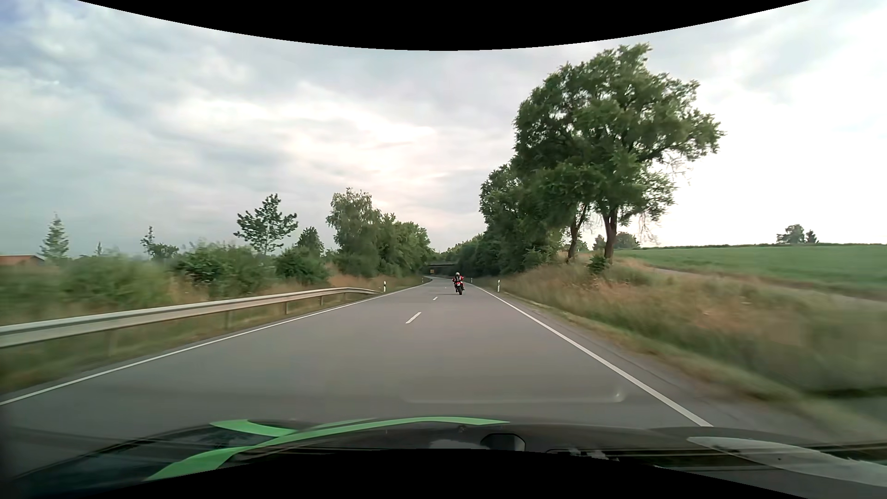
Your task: Follow the waypoints while adhering to traffic rules and regulations
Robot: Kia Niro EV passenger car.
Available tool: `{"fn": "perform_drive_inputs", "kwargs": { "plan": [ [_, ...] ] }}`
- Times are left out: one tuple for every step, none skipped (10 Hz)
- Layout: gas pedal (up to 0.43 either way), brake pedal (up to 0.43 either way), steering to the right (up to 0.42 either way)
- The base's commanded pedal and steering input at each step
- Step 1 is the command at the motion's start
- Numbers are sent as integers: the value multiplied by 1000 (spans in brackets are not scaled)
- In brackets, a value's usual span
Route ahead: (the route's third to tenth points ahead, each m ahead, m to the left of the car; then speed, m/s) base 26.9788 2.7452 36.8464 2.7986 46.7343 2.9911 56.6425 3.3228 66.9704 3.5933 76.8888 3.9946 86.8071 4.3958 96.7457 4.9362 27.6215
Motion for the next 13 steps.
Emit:
{"fn": "perform_drive_inputs", "kwargs": {
  "plan": [
    [299, 0, -2],
    [287, 0, -2],
    [287, 0, -3],
    [287, 0, -4],
    [287, 0, -4],
    [287, 0, -4],
    [287, 0, -4],
    [287, 0, -4],
    [287, 0, -4],
    [287, 0, -5],
    [287, 0, -5],
    [280, 0, -6],
    [280, 0, -6]
  ]
}}
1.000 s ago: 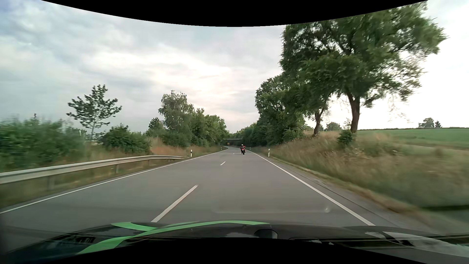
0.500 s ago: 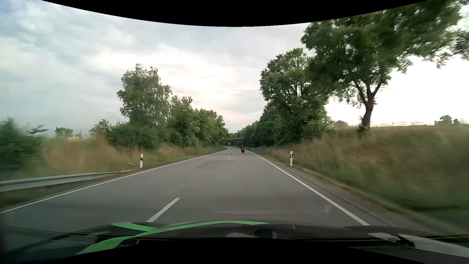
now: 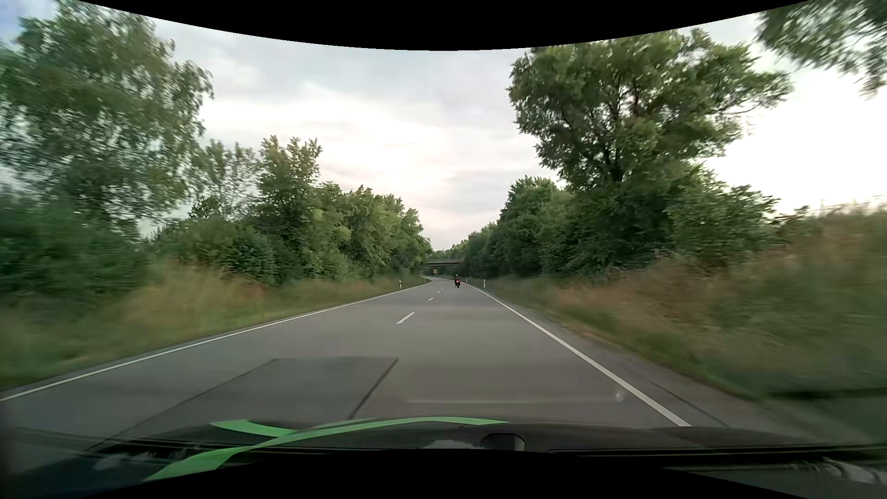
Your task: Follow the waypoints while adhering to traffic rules and regulations
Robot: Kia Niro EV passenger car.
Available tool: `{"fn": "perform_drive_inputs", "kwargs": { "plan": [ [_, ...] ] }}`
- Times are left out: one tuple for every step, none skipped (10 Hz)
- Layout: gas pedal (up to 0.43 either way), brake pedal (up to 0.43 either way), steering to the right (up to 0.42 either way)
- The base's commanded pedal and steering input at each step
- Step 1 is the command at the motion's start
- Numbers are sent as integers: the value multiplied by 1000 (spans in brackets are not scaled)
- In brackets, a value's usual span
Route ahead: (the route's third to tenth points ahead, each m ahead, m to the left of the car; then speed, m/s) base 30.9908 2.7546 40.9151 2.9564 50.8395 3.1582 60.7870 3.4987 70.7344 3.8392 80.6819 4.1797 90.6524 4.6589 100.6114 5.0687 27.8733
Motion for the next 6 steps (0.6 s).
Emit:
{"fn": "perform_drive_inputs", "kwargs": {
  "plan": [
    [280, 0, -6],
    [280, 0, -6],
    [280, 0, -6],
    [280, 0, -6],
    [280, 0, -6],
    [280, 0, -6]
  ]
}}
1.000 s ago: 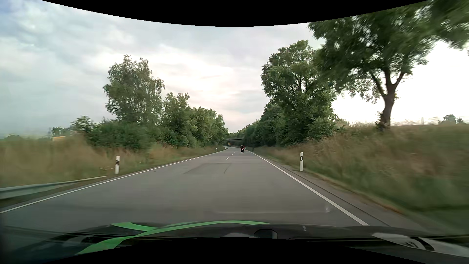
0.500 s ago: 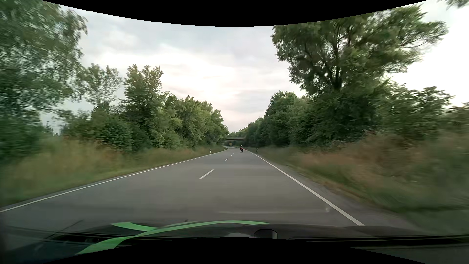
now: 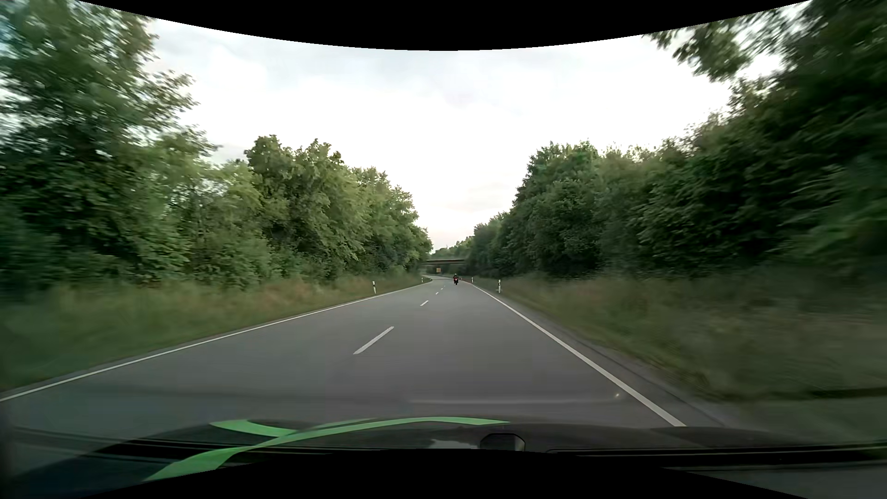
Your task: Follow the waypoints while adhering to traffic rules and regulations
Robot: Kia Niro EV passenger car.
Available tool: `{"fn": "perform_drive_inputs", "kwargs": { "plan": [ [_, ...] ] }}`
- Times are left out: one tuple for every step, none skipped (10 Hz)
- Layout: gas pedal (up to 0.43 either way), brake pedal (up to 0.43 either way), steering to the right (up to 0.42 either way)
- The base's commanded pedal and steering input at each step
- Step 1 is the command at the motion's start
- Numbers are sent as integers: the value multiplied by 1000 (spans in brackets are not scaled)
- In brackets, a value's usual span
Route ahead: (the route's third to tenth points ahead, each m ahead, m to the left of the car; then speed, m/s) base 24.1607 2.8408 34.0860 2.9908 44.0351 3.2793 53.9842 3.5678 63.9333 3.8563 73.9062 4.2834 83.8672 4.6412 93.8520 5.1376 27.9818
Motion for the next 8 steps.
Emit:
{"fn": "perform_drive_inputs", "kwargs": {
  "plan": [
    [268, 0, -5],
    [268, 0, -6],
    [260, 0, -6],
    [248, 0, -6],
    [248, 0, -6],
    [248, 0, -6],
    [248, 0, -5],
    [248, 0, -5]
  ]
}}
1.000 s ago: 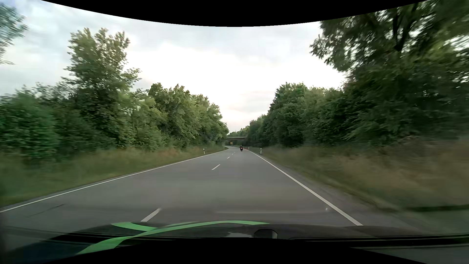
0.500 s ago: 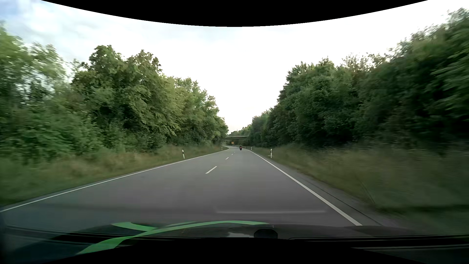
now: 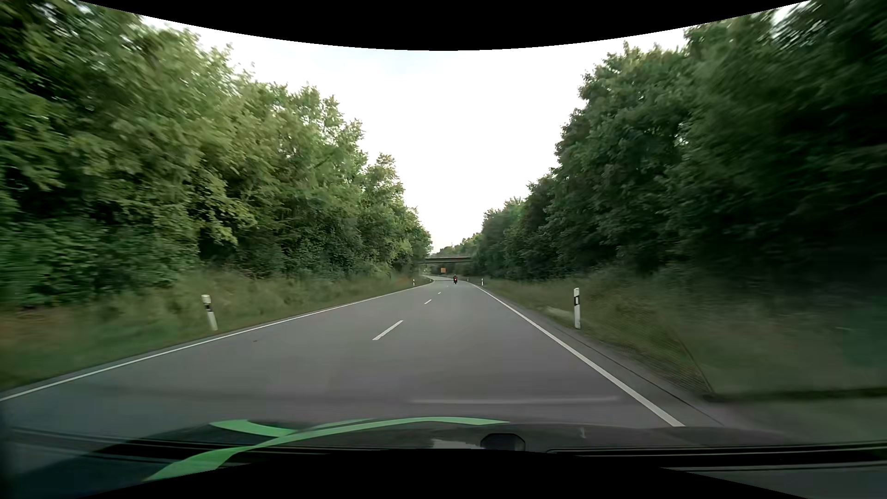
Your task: Follow the waypoints while adhering to traffic rules and regulations
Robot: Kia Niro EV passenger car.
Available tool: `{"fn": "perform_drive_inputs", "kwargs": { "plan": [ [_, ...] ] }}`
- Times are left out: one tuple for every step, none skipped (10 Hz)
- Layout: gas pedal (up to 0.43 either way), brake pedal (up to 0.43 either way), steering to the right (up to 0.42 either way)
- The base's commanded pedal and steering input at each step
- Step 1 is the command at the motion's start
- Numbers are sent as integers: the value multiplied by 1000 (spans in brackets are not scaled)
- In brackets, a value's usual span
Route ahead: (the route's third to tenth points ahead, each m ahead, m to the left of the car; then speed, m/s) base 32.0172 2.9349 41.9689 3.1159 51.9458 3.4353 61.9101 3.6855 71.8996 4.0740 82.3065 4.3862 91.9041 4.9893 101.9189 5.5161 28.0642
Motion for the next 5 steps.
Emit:
{"fn": "perform_drive_inputs", "kwargs": {
  "plan": [
    [248, 0, -6],
    [248, 0, -6],
    [248, 0, -6],
    [248, 0, -5],
    [248, 0, -5]
  ]
}}
